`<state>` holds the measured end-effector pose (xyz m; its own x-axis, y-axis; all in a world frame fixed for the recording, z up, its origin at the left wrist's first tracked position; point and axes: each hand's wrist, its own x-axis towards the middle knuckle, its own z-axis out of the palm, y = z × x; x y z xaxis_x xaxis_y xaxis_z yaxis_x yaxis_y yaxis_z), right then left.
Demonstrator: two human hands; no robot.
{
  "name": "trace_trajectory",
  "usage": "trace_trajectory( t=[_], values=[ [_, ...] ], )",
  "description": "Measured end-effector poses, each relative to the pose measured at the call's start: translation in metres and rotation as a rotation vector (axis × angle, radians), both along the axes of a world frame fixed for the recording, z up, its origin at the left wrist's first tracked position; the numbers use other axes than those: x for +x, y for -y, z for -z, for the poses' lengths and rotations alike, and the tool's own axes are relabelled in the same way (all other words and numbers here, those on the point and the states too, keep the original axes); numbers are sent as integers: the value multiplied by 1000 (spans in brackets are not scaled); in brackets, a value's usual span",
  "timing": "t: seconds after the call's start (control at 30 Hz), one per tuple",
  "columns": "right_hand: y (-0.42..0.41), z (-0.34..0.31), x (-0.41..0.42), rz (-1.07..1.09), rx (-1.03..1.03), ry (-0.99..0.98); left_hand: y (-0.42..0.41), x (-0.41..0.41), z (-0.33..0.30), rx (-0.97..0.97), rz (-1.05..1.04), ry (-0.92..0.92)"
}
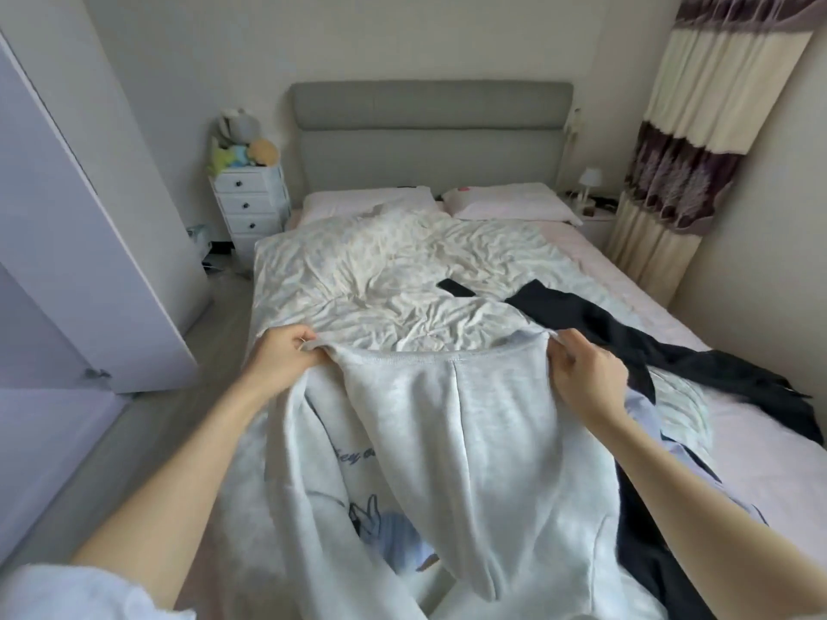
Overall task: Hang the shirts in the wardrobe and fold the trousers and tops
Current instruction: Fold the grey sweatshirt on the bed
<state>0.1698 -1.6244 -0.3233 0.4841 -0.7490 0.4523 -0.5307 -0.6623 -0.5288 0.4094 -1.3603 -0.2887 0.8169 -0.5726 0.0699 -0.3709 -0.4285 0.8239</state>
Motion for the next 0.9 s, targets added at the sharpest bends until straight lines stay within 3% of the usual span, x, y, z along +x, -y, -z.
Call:
trace_trajectory(
  t=[0.07,0.2,0.43,0.57,0.7,0.8,0.9],
  values=[
    [40,5,81,56,141,-175,44,77,18,95,-155,2],
    [80,50,172,18,344,-429,99,153,73,462,-192,54],
    [45,184,143,-158,665,-644,124,118,210,579,33,-137],
    [43,226,134,-424,514,-867,138,101,265,639,294,-97],
    [59,283,147,-489,210,-1028,157,105,329,835,514,235],
    [75,308,166,-499,130,-928,170,116,356,771,465,413],
    [106,308,205,-435,286,-772,197,139,356,408,307,367]
  ],
)
